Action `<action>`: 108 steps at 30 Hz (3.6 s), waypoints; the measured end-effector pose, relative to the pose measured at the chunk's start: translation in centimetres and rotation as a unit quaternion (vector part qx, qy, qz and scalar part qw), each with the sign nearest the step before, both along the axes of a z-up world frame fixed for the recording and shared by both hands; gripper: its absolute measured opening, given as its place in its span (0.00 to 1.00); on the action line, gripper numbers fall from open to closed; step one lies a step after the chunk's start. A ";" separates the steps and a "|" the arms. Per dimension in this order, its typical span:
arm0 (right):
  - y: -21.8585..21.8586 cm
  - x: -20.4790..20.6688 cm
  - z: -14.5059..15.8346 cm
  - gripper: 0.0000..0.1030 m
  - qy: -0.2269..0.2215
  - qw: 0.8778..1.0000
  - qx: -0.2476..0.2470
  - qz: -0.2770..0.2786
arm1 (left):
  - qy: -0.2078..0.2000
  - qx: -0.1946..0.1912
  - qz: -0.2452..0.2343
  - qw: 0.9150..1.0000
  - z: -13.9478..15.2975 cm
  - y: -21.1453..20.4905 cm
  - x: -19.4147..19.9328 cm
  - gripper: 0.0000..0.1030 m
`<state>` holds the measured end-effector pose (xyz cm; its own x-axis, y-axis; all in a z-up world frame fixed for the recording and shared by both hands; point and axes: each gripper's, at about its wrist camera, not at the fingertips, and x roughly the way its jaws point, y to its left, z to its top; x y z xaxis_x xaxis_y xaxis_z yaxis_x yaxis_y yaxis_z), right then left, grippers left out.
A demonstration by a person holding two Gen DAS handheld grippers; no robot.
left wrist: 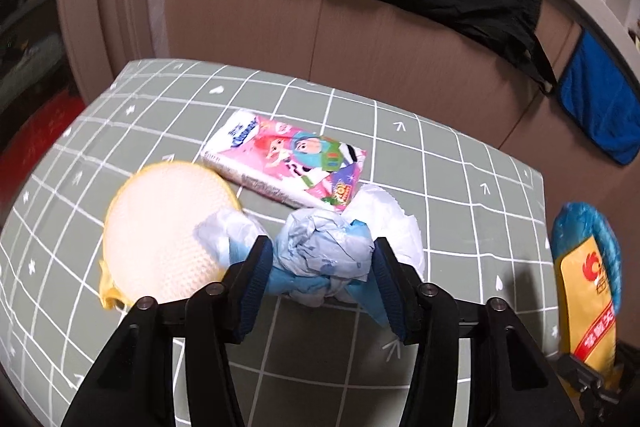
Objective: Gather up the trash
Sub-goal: 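Grasp the crumpled blue-white tissue with the left tool while the right tool grasps the yellow sauce packet, then carry the tissue and sauce packet over the blue-lined bin with both tools, then open both tools to drop the tissue and sauce packet into the bin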
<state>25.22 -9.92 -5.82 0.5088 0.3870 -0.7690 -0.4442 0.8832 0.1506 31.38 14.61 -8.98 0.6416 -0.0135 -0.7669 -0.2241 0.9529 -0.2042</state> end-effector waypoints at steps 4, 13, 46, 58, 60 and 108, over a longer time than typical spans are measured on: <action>0.0 -0.1 0.1 0.19 -0.003 1.000 0.000 0.004 | -0.023 -0.009 0.002 1.000 0.9 0.6 -1.5 0.44; 0.2 -0.6 0.0 0.19 -0.003 1.000 -0.002 0.011 | -0.062 -0.016 -0.025 0.998 3.7 1.4 -7.7 0.43; -19.8 -4.0 12.7 0.19 -0.196 0.969 0.007 -0.148 | -0.209 0.012 -0.209 0.955 15.5 -22.9 -5.7 0.43; -27.8 -2.1 10.2 0.19 -0.175 0.959 0.014 -0.222 | -0.153 0.013 -0.264 0.952 11.8 -33.0 -1.6 0.43; -28.4 -1.7 9.8 0.19 -0.171 0.959 0.018 -0.227 | -0.148 0.014 -0.267 0.952 11.4 -33.6 -0.9 0.43; -31.8 6.5 0.6 0.61 -0.057 0.969 0.035 -0.237 | -0.066 -0.077 -0.288 0.952 4.5 -36.4 10.0 0.56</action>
<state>31.71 -41.68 -5.20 0.7222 0.1382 -0.6777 -0.0084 0.9815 0.1912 41.36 -21.84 -4.50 0.5839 -0.4982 -0.6410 0.3645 0.8664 -0.3414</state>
